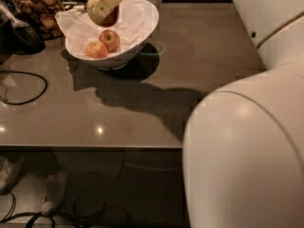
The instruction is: Pick apple from white bowl
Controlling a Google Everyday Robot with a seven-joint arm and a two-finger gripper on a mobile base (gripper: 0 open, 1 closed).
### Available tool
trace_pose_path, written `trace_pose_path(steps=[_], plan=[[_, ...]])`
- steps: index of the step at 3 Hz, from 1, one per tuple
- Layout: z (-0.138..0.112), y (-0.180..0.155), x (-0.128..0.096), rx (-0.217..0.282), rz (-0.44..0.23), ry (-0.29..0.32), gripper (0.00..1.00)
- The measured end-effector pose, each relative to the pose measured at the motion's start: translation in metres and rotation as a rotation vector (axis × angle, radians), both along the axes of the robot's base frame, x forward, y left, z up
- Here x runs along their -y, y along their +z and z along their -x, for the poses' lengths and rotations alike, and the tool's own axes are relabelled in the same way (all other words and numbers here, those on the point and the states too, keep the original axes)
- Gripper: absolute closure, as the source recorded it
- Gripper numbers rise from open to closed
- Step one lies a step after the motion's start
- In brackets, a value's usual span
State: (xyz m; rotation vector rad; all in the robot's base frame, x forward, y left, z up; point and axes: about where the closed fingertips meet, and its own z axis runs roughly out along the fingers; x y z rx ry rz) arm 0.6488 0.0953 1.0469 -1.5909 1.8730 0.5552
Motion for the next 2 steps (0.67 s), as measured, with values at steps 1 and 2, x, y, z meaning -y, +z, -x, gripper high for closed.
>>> trace_pose_path(steps=[1,2], plan=[[0.032,0.042,0.026,0.112,-0.067,-0.085,1.00],[0.053,0.063,0.024,0.172,-0.110,-0.101,1.00]])
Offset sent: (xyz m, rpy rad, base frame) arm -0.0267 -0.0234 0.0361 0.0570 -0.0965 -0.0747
